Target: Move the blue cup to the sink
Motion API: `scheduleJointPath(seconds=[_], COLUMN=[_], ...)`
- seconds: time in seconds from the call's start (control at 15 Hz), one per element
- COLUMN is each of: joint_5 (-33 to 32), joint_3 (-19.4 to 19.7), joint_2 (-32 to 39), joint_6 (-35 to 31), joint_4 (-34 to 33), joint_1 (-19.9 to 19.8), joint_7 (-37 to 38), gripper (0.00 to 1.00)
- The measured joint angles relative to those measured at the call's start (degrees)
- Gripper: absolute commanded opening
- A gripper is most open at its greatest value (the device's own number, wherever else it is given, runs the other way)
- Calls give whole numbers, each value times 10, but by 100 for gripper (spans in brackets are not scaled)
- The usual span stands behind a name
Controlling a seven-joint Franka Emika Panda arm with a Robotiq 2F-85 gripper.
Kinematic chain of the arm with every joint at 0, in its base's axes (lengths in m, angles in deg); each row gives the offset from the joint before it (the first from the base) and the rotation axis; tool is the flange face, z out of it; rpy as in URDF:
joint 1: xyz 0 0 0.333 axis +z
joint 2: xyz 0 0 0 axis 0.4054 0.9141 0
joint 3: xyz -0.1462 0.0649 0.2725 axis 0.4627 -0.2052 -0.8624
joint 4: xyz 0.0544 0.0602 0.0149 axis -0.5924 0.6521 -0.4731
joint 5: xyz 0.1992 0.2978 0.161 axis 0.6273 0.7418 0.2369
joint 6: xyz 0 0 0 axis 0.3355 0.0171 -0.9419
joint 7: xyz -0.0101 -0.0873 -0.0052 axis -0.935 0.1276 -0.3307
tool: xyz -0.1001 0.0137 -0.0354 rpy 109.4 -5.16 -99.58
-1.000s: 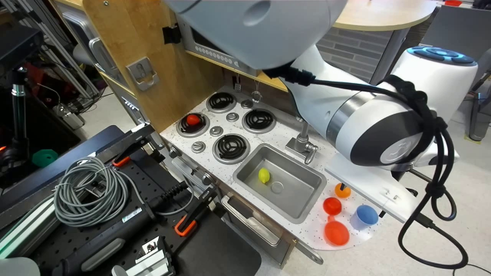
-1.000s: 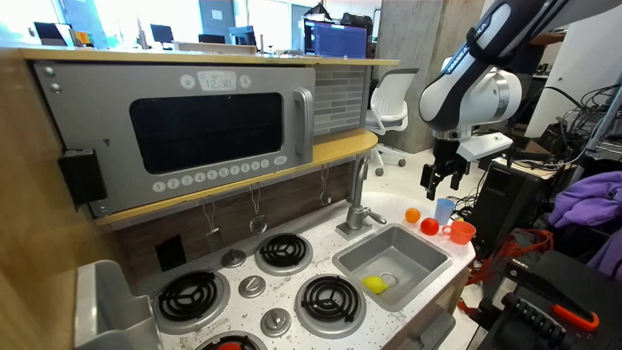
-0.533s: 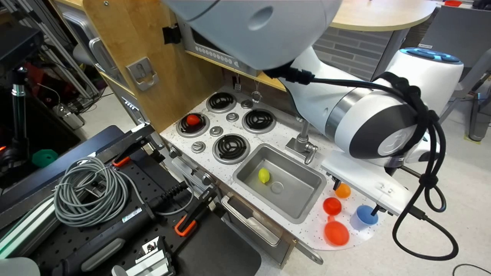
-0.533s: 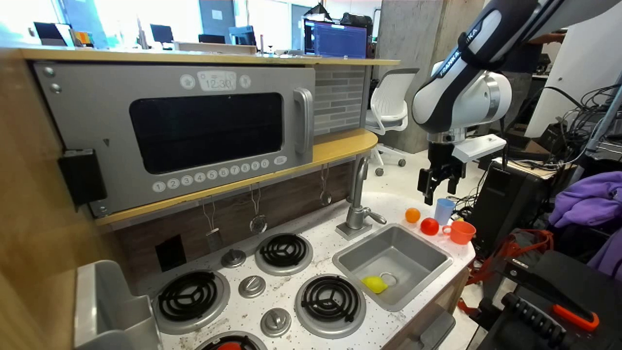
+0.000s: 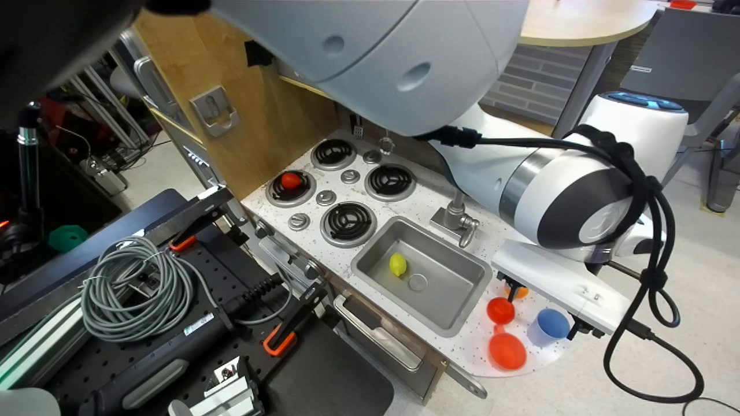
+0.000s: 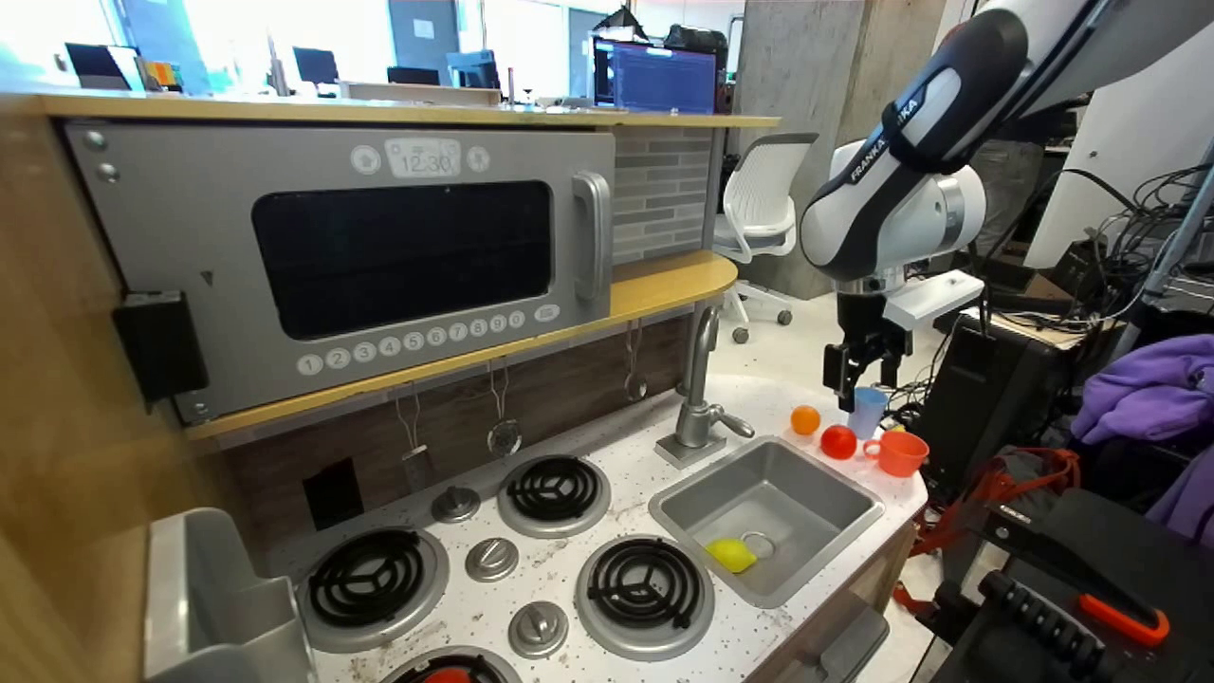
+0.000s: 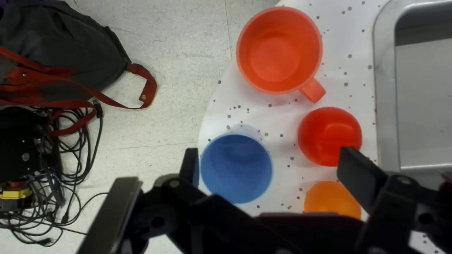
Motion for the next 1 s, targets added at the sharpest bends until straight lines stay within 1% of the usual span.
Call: scheduleJointPath(seconds=[0.33, 0.6, 1.0], joint_5=[-1, -1, -1], joint_3=[3, 3, 3], joint_2=[24, 24, 24], joint_6=[10, 20, 22], joint_4=[-26, -33, -37], joint_1=[3, 10, 10], joint_7=[2, 1, 1], gripper=[100, 100, 100])
